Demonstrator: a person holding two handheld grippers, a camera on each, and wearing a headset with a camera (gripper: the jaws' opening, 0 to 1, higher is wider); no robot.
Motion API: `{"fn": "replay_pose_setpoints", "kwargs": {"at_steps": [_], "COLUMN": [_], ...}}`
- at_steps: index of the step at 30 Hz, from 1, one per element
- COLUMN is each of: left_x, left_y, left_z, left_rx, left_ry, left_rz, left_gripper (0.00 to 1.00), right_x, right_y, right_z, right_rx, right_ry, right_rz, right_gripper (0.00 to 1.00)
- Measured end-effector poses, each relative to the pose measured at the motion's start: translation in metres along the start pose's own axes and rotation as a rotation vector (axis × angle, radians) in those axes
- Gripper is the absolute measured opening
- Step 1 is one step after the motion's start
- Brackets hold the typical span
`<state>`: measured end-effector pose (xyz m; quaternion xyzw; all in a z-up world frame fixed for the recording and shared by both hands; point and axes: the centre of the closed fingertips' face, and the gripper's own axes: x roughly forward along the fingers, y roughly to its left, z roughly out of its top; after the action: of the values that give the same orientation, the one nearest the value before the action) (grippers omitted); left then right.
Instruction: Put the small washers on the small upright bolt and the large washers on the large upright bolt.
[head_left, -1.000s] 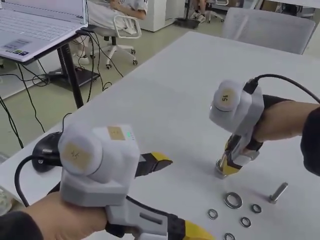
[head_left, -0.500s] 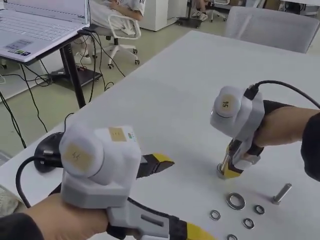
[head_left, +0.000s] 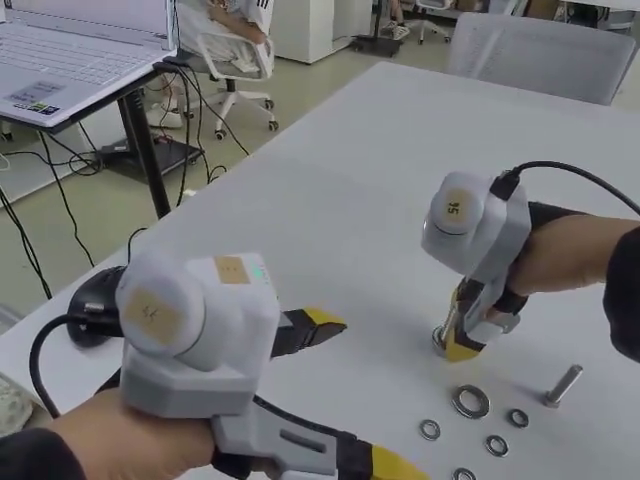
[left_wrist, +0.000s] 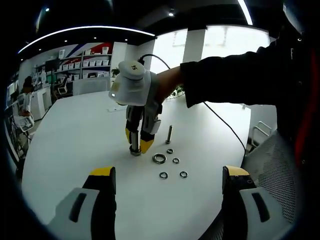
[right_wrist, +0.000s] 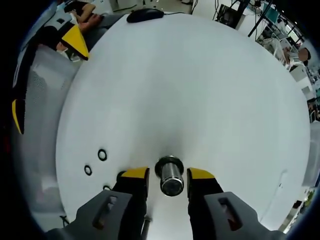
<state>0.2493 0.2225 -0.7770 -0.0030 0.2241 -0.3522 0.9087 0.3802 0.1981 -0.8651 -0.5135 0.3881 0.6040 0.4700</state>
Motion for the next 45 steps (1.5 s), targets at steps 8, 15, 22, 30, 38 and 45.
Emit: {"fn": "replay_pose_setpoints", "kwargs": {"at_steps": [8,15,22,30,38,45], "left_x": [0.001,0.0,0.001,0.0,0.0,-0.002], "left_y": [-0.001,-0.001,-0.002,-0.004,-0.006,-0.007], "left_z": [0.0,0.001,0.003,0.004,0.005,0.008], "left_rx": [0.004,0.008,0.014,0.018,0.026,0.032], "left_ry": [0.001,-0.004,-0.009,-0.015,-0.019,-0.028], "left_rz": [-0.002,-0.003,-0.008,-0.015,-0.024,-0.026], "left_gripper": [0.88,0.88,0.88,0.88,0.88,0.88], "right_x": [-0.009,-0.017,-0.031,-0.037,-0.034,-0.027], "right_y": [-0.003,-0.005,0.002,0.018,0.029,0.041], "right_z": [-0.006,-0.011,-0.016,-0.02,-0.022,-0.022], "right_rx": [0.024,0.043,0.056,0.063,0.072,0.071], "right_ry": [-0.016,-0.022,-0.031,-0.03,-0.036,-0.026], "right_rz": [-0.018,-0.036,-0.054,-0.062,-0.049,-0.037], "right_gripper": [0.36,0.36,0.37,0.37,0.37,0.36]}}
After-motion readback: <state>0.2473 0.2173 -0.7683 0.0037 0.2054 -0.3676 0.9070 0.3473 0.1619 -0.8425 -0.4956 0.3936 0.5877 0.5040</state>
